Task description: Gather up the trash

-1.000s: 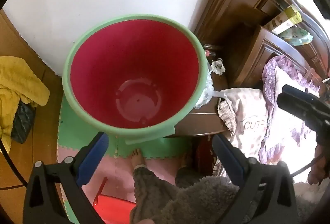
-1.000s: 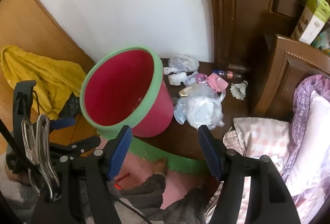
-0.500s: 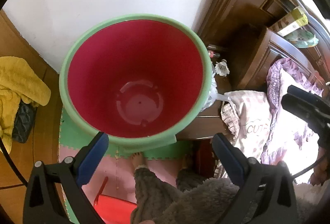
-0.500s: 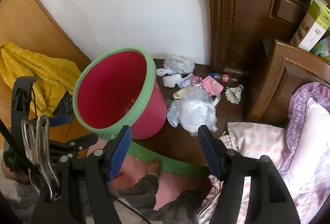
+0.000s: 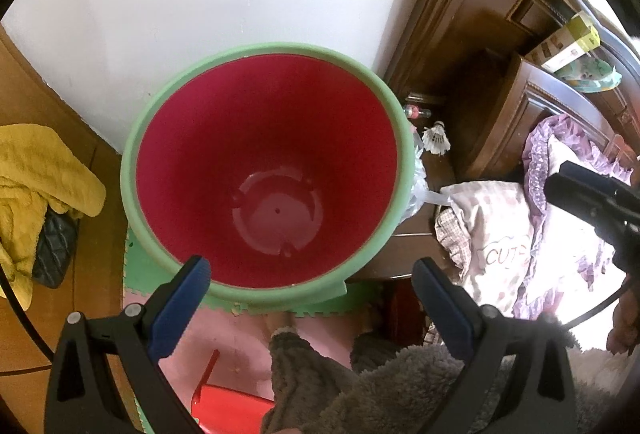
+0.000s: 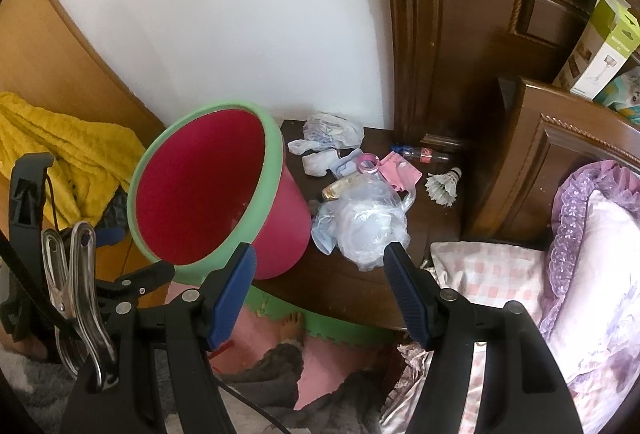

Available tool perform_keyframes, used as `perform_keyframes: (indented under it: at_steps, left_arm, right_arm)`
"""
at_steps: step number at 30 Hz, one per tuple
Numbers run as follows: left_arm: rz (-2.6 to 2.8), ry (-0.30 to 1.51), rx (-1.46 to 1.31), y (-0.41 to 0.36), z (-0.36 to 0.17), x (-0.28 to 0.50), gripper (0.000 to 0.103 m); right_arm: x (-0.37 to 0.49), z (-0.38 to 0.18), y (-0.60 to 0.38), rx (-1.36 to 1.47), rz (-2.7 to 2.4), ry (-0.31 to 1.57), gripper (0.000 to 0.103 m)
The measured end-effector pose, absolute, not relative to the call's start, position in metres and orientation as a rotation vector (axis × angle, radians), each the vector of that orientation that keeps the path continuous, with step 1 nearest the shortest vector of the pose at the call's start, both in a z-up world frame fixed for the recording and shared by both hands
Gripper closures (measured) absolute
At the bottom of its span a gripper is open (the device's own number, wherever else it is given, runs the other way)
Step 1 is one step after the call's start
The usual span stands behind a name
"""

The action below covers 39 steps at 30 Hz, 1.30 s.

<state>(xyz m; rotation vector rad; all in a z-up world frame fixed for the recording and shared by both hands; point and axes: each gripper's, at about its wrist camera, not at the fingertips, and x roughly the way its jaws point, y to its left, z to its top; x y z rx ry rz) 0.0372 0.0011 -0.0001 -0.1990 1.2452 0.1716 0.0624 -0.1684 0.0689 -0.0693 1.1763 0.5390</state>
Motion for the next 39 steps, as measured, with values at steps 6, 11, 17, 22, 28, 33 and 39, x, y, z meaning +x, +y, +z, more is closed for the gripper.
perform_keyframes:
  at_steps: [6,11,17,22,28,33,39]
  left_arm:
    - [0.182,1.253,-0.206,0.0013,0.0,0.0384,0.0]
    - [0.198,1.259,-0.18,0.0,-0.0011,0.0399,0.0]
    - [0.201,1.249,-0.182,0.0007,0.0016,0.0404,0.0]
    - [0.21,1.247,-0.18,0.0014,0.0043,0.0415,0.0]
    - [0.218,1.26,-0.171,0.0009,0.0038,0.0436,0.0]
    - [0.23,1.259,-0.157,0.0004,0.0041,0.0429,0.0]
    - [0.226,1.254,-0.174,0.0022,0.0048,0.041,0.001]
  right_arm:
    - [0.0658,0.0691,-0.1644,-0.077,0.549,1.174,0.035]
    - [0.0652,0.0698,-0.1633,-0.079,0.544,1.173,0.034]
    - [0.0647,0.0713,-0.1641,-0.073,0.544,1.156,0.035]
    - [0.0644,0.0704,-0.1667,-0.062,0.546,1.155,0.035]
    - [0.0683,0.0688,-0.1679,-0.046,0.55,1.162,0.034]
    - [0.0686,0.0679,-0.1674,-0.041,0.557,1.165,0.034]
    - [0.0698,0.0673,-0.1671,-0.039,0.561,1.166,0.035]
